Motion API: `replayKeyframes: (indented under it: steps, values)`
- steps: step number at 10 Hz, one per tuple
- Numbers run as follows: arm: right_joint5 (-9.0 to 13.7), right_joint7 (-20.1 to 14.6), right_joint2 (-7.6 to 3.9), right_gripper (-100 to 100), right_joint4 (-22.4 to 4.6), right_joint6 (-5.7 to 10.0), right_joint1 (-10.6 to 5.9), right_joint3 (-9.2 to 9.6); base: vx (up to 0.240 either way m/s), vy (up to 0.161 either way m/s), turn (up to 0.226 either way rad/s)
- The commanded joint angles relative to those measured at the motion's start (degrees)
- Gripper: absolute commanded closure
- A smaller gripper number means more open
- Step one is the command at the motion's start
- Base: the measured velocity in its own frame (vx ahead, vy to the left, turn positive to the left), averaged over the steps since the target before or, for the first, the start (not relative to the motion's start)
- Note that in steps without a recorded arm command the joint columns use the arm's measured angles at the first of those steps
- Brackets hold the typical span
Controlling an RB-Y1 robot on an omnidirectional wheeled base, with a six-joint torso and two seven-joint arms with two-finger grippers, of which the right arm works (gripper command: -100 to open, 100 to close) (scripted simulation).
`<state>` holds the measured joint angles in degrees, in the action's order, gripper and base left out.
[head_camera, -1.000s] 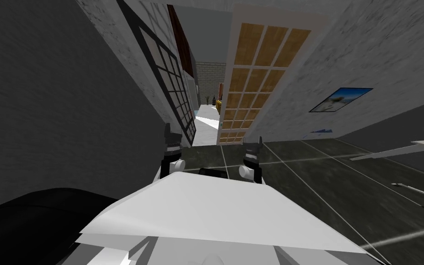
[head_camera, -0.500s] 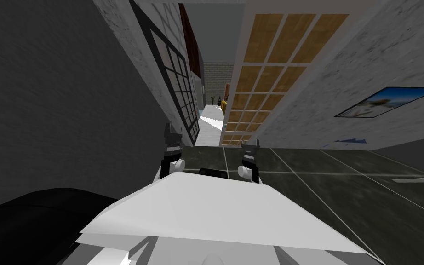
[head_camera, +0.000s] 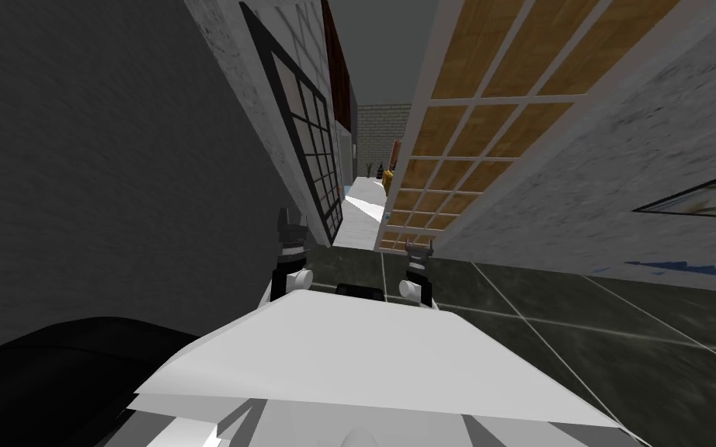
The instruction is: Push the door open
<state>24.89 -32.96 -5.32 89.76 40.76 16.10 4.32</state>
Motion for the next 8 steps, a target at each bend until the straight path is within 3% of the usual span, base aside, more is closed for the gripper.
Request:
replayKeyframes:
  steps: [1,8]
  values:
    - [1.5,-2.0,-0.09,-100,-2.3,0.58,-0.65,0.15,0.083,-0.064,0.185]
    - [7.5,-10.4,-0.43,-100,-13.5,3.75,-4.07,0.89,0.082,-0.052,0.200]
